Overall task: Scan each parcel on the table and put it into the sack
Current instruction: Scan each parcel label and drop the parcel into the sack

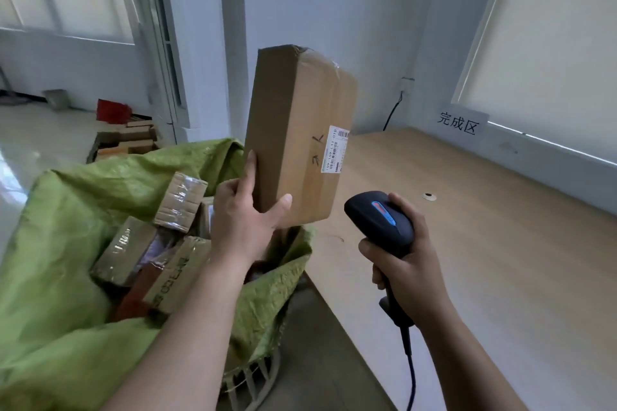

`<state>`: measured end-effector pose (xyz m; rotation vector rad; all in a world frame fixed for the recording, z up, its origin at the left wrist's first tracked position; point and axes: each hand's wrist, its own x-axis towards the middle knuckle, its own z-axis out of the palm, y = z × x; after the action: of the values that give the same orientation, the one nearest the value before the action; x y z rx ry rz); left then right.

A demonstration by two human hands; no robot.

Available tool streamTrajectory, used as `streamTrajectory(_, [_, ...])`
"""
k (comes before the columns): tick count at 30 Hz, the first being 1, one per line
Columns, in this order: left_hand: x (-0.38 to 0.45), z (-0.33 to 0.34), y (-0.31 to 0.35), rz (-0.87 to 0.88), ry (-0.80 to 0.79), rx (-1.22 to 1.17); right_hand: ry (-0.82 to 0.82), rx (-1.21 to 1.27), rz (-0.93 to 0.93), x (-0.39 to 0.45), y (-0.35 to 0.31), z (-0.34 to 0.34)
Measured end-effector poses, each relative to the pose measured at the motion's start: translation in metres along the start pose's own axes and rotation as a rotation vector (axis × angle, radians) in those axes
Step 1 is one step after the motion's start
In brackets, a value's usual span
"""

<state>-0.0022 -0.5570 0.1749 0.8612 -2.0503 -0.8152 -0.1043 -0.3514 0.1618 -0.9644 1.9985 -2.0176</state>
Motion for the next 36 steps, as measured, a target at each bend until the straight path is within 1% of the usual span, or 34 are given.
streamTrajectory(5, [0.044, -0.043, -0.046, -0.014, 0.107, 0.237, -0.06, 0.026, 0.005, 0.026, 0.007, 0.058])
streamTrajectory(8, [0.066, -0.058, -0.075, -0.063, 0.129, 0.389, -0.074, 0.075, 0.015, 0.039, 0.011, 0.086])
streamTrajectory(13, [0.097, -0.058, -0.107, -0.136, 0.061, 0.631, -0.07, 0.089, -0.022, 0.058, 0.02, 0.118])
streamTrajectory(16, [0.113, -0.042, -0.117, -0.199, -0.017, 0.701, -0.065, 0.072, -0.015, 0.063, 0.025, 0.125])
streamTrajectory(19, [0.126, -0.025, -0.119, -0.246, -0.105, 0.653, -0.022, 0.063, -0.003, 0.065, 0.03, 0.126])
streamTrajectory(22, [0.134, -0.01, -0.112, -0.209, -0.206, 0.616, 0.022, 0.042, 0.019, 0.064, 0.034, 0.121])
streamTrajectory(25, [0.134, 0.006, -0.104, -0.181, -0.362, 0.483, 0.065, 0.0, 0.06, 0.057, 0.036, 0.114])
streamTrajectory(27, [0.13, 0.018, -0.101, -0.13, -0.42, 0.445, 0.08, -0.02, 0.08, 0.051, 0.034, 0.108])
streamTrajectory(31, [0.121, 0.03, -0.099, -0.098, -0.336, 0.393, 0.089, -0.068, 0.1, 0.039, 0.033, 0.092])
streamTrajectory(33, [0.114, 0.032, -0.096, -0.08, -0.264, 0.363, 0.094, -0.077, 0.111, 0.032, 0.033, 0.084])
streamTrajectory(36, [0.098, 0.031, -0.082, -0.006, -0.156, 0.334, 0.102, -0.082, 0.12, 0.021, 0.03, 0.074])
